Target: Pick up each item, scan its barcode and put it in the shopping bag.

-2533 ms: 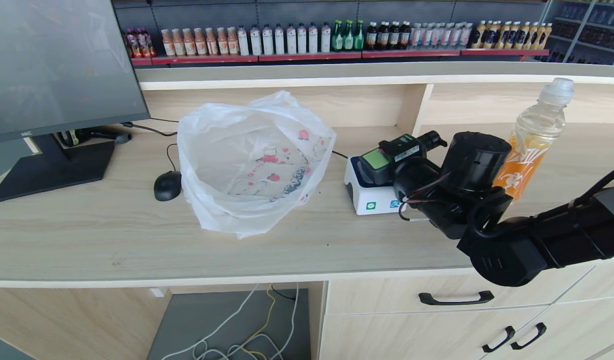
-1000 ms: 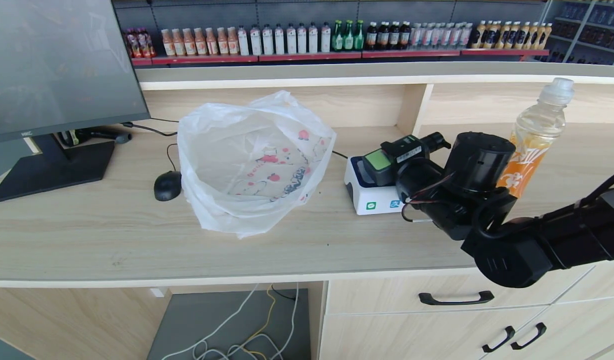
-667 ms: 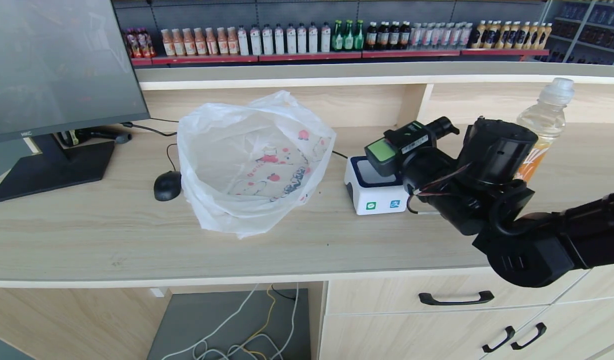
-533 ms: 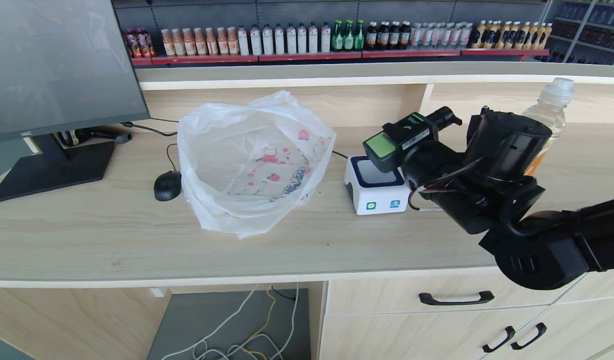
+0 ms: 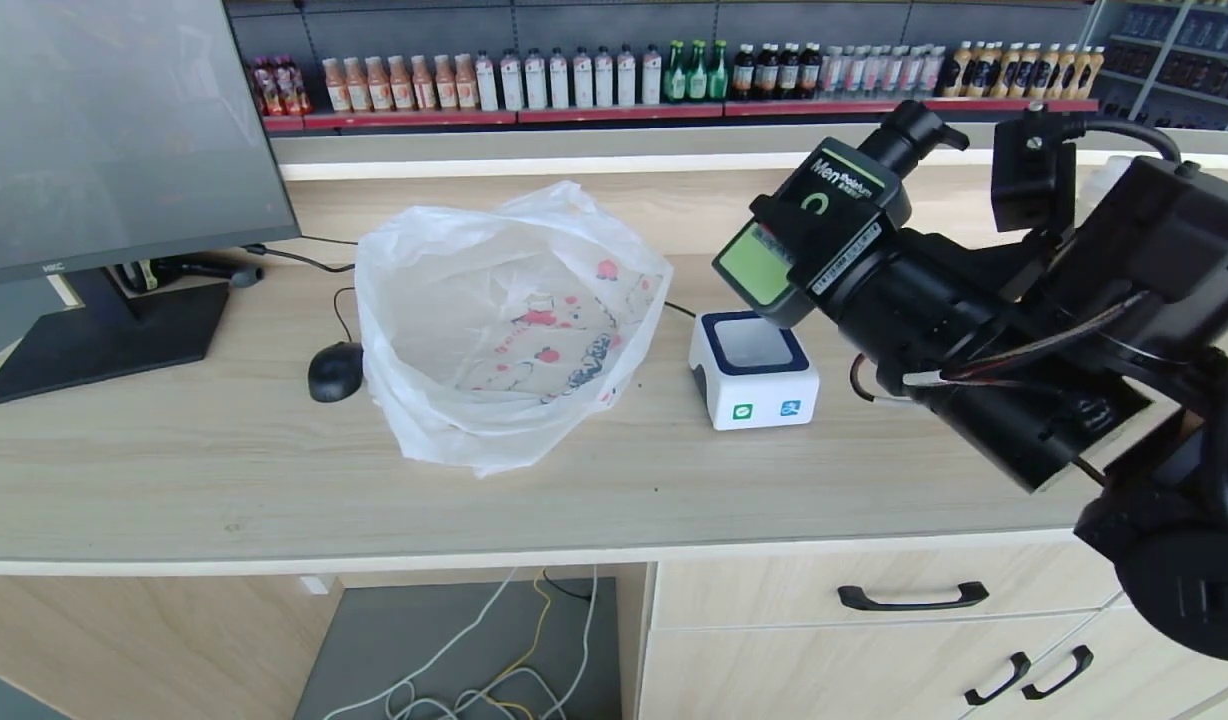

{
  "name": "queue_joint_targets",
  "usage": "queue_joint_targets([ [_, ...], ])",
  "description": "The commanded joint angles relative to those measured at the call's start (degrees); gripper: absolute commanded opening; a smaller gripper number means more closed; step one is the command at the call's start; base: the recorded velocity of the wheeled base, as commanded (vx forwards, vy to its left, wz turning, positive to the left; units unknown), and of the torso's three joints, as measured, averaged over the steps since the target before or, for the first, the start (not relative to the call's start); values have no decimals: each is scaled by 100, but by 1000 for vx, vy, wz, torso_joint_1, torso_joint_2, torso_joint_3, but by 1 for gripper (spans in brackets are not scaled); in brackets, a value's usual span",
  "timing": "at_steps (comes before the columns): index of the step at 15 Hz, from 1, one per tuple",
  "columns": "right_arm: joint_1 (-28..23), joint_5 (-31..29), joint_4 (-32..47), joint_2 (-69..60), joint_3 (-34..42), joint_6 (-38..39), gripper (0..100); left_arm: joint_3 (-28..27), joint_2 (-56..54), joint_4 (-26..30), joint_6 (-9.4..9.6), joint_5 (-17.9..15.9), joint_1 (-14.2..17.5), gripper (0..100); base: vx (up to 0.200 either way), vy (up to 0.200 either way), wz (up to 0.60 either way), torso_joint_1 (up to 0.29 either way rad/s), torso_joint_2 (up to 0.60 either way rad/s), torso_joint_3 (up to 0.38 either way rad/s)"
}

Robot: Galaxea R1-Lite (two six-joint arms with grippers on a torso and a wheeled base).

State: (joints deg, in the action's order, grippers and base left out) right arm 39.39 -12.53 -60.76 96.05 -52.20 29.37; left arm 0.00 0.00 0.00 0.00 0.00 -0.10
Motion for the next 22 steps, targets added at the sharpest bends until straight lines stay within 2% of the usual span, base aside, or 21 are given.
queue_joint_targets([
  [1, 271, 40, -15, -552, 342, -388, 0, 0, 0, 0, 0, 0, 1, 100, 0, 0, 0, 0, 0, 0],
  [4, 333, 471, -41, -869, 896, -1662, 0, 0, 0, 0, 0, 0, 1, 100, 0, 0, 0, 0, 0, 0],
  [5, 333, 568, -173, -877, 1010, -1821, 0, 0, 0, 0, 0, 0, 1, 100, 0, 0, 0, 0, 0, 0],
  [6, 306, 647, -498, -781, 1028, -2058, 0, 0, 0, 0, 0, 0, 1, 100, 0, 0, 0, 0, 0, 0],
  [8, 192, 647, -560, -684, 1010, -2339, 0, 0, 0, 0, -9, 0, 1, 100, 0, 0, 0, 0, 0, 0],
  [9, 122, 858, -657, -570, 1054, -3042, 0, 0, 0, 0, -18, 0, 1, 100, 0, 0, 0, 0, 0, 0],
  [10, 122, 954, -727, -491, 1063, -3253, 0, 0, 0, 0, -18, 0, 1, 100, 0, 0, 0, 0, 0, 0],
  [13, 113, 1077, -982, -201, 1019, -3429, 0, 0, 0, 0, -26, 0, 10, 100, 0, 0, 0, 0, 0, 0],
  [17, 69, 647, -1079, -245, 1203, -3517, 0, 0, 0, 0, -26, 0, 10, 100, 0, 0, 0, 0, 0, 0],
  [22, 60, 629, -1298, -499, 1757, -3666, 0, 0, 0, 0, -26, 0, 10, 100, 0, 200, 0, -3, 2, 1],
])
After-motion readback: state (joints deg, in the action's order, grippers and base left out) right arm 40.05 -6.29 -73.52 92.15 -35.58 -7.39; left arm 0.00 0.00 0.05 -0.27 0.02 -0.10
